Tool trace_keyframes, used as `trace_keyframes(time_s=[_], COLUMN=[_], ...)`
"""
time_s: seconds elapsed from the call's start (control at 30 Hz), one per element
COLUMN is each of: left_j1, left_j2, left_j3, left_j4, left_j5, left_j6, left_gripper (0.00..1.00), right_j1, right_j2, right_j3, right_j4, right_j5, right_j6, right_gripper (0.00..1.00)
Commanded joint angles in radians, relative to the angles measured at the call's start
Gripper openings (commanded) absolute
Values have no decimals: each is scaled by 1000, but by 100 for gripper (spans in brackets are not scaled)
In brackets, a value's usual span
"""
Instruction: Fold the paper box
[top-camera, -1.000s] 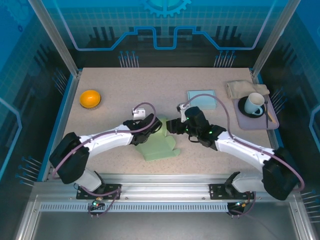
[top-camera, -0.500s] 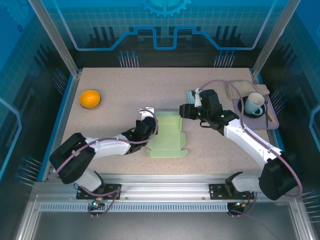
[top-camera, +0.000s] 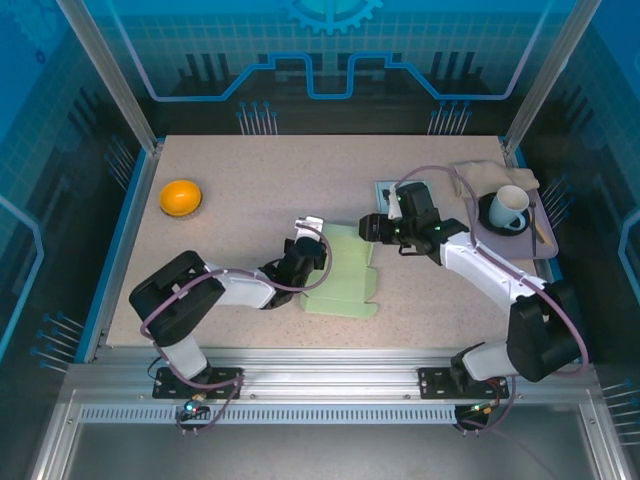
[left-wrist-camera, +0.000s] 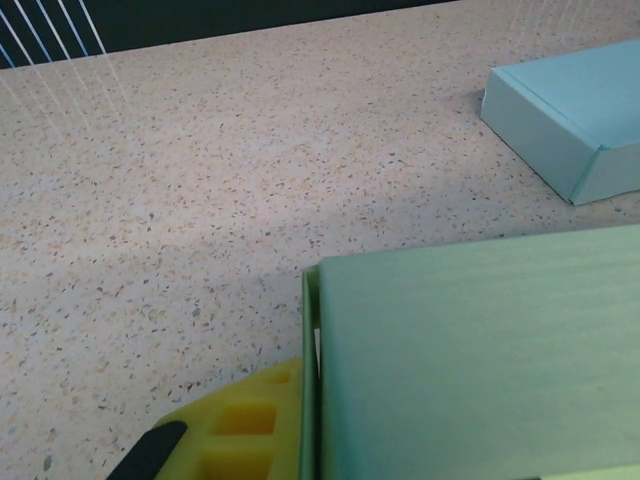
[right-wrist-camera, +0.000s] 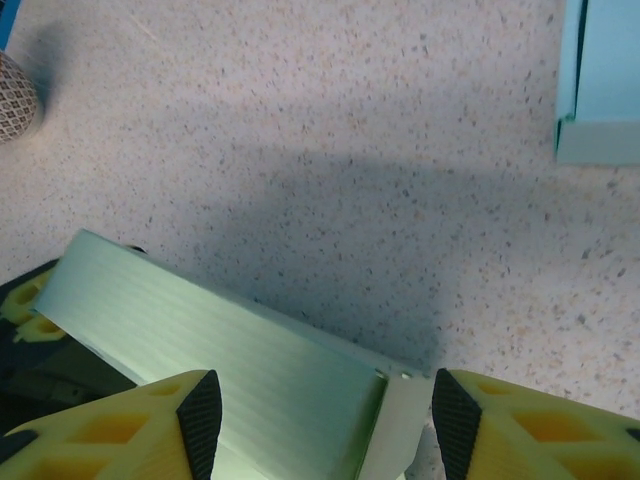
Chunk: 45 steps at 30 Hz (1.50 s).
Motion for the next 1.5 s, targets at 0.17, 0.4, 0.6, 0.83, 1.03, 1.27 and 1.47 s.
trace_keyframes(time_s=[0.17,0.4,0.6,0.83,1.03,1.27,1.47], left_j1=[-6,-10,-16,-25,40,168,169], left_j2=[53,24,-135,-431,-538,-391,-373], left_j3=[-22,-46,-113,-187,-66,9,-124], left_j4=[51,7,-77,-257,-501,-485,-410], left_j5=[6,140,207,311,344,623,655], left_j6=[31,23,-33,-121,-246,-152,63], left_gripper=[7,29,47,48,53,51,52], right_j1=[-9,-9,-7,0,6,7,9], right_j2=[22,11,-31,-60,-59,-25,-11], right_j3=[-134,-208,-253,-244,-231,-199,-166], right_j4=[66,100,133,113,97,82,50], right_j5=[1,41,58,98,115,115,112], right_j6=[11,-9,20,16,0,-10,-13], right_gripper=[54,48,48,48,48,48,49])
